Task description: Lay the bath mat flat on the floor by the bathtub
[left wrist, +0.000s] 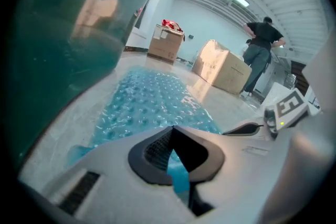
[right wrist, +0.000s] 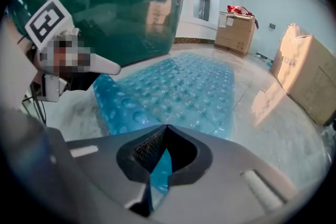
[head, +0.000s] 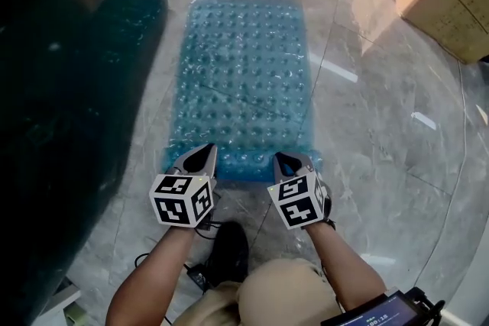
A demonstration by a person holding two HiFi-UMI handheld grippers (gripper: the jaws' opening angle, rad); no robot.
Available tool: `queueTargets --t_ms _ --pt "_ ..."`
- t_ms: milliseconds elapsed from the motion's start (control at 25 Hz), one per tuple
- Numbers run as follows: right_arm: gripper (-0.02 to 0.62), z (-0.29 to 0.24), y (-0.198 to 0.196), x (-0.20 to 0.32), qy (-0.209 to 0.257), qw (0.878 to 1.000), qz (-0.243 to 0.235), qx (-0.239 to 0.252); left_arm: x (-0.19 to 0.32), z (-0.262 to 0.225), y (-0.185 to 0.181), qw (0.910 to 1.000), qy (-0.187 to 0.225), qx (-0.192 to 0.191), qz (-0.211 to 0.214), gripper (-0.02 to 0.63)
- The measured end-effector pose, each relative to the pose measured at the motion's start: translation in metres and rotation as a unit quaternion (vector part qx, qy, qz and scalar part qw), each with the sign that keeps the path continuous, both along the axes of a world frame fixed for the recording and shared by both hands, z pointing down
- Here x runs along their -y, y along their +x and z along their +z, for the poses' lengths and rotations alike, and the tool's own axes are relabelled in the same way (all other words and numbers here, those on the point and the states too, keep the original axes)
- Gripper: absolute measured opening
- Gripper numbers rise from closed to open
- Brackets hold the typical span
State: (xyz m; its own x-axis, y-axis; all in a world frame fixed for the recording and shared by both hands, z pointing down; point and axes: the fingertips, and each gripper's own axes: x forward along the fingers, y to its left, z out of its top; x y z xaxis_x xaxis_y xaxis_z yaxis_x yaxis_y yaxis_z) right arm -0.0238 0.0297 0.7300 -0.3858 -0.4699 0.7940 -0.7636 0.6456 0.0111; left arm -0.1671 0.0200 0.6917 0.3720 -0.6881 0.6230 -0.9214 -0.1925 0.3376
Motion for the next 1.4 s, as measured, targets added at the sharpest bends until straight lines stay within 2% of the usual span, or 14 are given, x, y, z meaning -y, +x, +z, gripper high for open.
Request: queueTargets --t_ms 160,360,520,640,720,920,1080,1200,1280,1360,1400 --pt "0.008 -0.001 0.001 -0.028 -0.019 0.999 -0.017 0.024 0.005 0.017 -0.002 0.9995 -0.026 0.019 0.002 0.006" --pt "0.009 -0.016 0.003 -0.047 -0.032 0.997 -0.033 0.057 -0.041 0.044 0.002 0.9969 -0.070 0.034 0.013 0.006" --pt "0.009 -0.012 0.004 -0.031 -0.025 0.998 -0.041 0.028 -0.068 0.039 0.009 0.9974 -0.068 0.017 0.013 0.006" --pt "0.008 0.008 0.002 -0.042 -0.041 0.998 -0.051 0.001 -0.088 0.027 0.008 0.9965 -0.068 0.034 0.034 0.006" --pt "0.009 0.011 -0.002 -0.057 -0.045 0.997 -0.056 0.004 -0.096 0.010 -0.003 0.9973 -0.061 0.034 0.022 0.006" --pt "0.008 0.009 -0.008 -0.094 -0.025 0.998 -0.061 0.000 -0.077 -0.012 -0.019 0.9992 -0.032 0.022 0.002 0.006" --pt "0.008 0.008 -0.009 -0.096 -0.022 0.999 -0.033 0.013 -0.061 0.010 -0.010 0.9986 -0.040 0.032 0.011 0.006" --pt "0.009 0.009 -0.008 -0.114 -0.069 0.997 -0.020 0.015 -0.078 0.041 -0.005 0.9947 -0.087 0.053 0.016 0.006" --pt "0.009 -0.003 -0.007 -0.116 -0.095 0.995 -0.007 0.044 -0.090 0.053 -0.002 0.9913 -0.109 0.070 0.027 0.006" --pt "0.009 -0.023 -0.002 -0.105 -0.084 0.994 0.023 0.067 -0.104 0.057 -0.001 0.9906 -0.112 0.070 0.033 0.006" --pt "0.009 -0.029 0.001 -0.099 -0.073 0.995 0.034 0.064 -0.114 0.057 0.000 0.9914 -0.111 0.063 0.031 0.006"
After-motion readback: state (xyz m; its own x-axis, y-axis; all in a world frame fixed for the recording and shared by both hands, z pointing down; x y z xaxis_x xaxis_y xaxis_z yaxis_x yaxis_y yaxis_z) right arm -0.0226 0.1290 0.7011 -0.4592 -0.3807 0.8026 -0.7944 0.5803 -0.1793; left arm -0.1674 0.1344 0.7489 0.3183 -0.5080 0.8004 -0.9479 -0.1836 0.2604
